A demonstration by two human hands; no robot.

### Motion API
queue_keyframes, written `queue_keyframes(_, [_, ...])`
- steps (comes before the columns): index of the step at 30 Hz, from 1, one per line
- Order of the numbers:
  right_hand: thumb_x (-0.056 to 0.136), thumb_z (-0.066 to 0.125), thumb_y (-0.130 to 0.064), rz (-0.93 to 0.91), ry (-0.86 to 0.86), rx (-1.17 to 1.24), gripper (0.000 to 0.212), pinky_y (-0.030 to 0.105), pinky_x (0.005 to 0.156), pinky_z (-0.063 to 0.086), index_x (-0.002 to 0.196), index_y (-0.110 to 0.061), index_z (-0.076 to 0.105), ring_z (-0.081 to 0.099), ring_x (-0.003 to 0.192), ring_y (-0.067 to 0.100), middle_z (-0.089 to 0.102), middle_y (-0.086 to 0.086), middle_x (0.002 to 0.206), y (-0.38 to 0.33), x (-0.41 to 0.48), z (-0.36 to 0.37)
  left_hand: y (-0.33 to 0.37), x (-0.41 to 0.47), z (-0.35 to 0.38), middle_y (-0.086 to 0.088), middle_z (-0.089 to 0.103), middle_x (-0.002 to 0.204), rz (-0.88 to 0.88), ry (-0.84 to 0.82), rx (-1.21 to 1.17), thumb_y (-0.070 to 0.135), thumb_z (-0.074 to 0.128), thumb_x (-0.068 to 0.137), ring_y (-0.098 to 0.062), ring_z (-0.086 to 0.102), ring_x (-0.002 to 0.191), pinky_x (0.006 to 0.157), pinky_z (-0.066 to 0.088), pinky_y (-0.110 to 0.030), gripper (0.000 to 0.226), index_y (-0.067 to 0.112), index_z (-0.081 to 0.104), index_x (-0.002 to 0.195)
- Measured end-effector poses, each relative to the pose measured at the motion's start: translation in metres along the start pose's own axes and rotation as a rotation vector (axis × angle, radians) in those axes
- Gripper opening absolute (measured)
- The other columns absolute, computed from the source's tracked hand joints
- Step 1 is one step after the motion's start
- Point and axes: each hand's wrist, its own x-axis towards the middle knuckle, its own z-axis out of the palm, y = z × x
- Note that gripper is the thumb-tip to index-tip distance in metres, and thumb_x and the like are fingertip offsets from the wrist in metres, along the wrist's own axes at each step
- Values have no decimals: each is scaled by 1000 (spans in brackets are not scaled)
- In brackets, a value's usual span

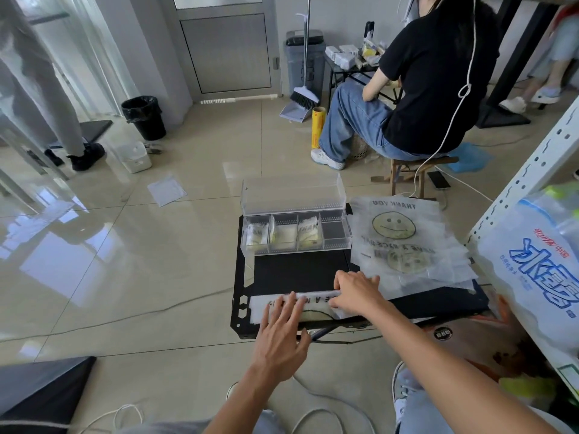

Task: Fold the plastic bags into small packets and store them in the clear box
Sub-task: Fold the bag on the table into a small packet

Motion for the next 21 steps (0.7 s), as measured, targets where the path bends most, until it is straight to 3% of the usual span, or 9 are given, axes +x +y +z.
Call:
queue_keyframes(2, [84, 73, -50, 34, -42, 13, 41, 44, 95, 39, 111, -21, 62, 56, 114, 24, 64, -1, 113, 2, 2, -3, -1, 1, 3, 18, -4, 169, -28, 17, -72, 49, 29, 102, -12, -7, 159, 129, -10, -36, 76, 29, -9, 165])
queue_keyframes(5, [82, 75, -55, 82, -85, 103, 43, 42, 93, 43, 101, -18, 64, 60, 105, 24, 67, 2, 107, 8, 2, -11, 0, 0, 9, 18, -21, 167, -43, 3, -27, 64, -2, 96, -10, -18, 157, 127, -15, -37, 74, 35, -17, 162])
queue_keyframes(8, [83, 80, -49, 95, -188, 283, 33, 29, 72, 45, 87, -18, 69, 62, 90, 18, 70, 1, 94, 17, -1, -26, -2, -1, 21, 16, -24, 168, -38, -6, 4, 69, -22, 88, -14, -20, 157, 125, -16, -41, 80, 38, -13, 162])
queue_keyframes(12, [85, 82, -31, 66, -215, 584, 23, 24, 60, 39, 84, -10, 72, 58, 71, 9, 63, -2, 77, 14, -10, -50, -1, 1, 25, 3, 11, 174, -44, -4, 104, 57, 16, 106, -26, 9, 159, 122, 4, -48, 67, 24, 19, 165])
queue_keyframes(14, [88, 79, -29, 37, -245, 718, 22, 21, 54, 37, 87, -10, 69, 52, 54, 7, 58, 2, 70, 1, -17, -58, 1, 3, 24, 4, -4, 174, -8, 14, 101, 53, 22, 105, -23, -7, 160, 124, -2, -47, 70, 22, 7, 166])
queue_keyframes(16, [91, 75, -38, 33, -310, 834, 28, 23, 61, 43, 92, -11, 70, 61, 58, 8, 69, 4, 73, -20, -27, -62, 3, 3, 24, 4, -8, 174, 17, 43, 91, 51, 23, 105, -21, -12, 160, 125, -6, -43, 71, 19, 4, 166])
queue_keyframes(19, [89, 66, -65, 47, -417, 942, 53, 30, 74, 49, 96, -13, 67, 72, 78, 15, 80, 7, 88, -54, -35, -61, 3, 1, 23, -7, 23, 171, 14, 16, 106, 49, 28, 106, -29, 13, 160, 124, 1, -42, 69, 11, 26, 163])
queue_keyframes(21, [88, 59, -74, 50, -419, 971, 65, 31, 76, 52, 102, -11, 66, 75, 86, 19, 81, 8, 93, -74, -35, -52, 3, 1, 21, -6, 42, 160, 20, -9, 92, 51, 22, 106, -30, 31, 153, 127, 6, -42, 67, 11, 35, 158])
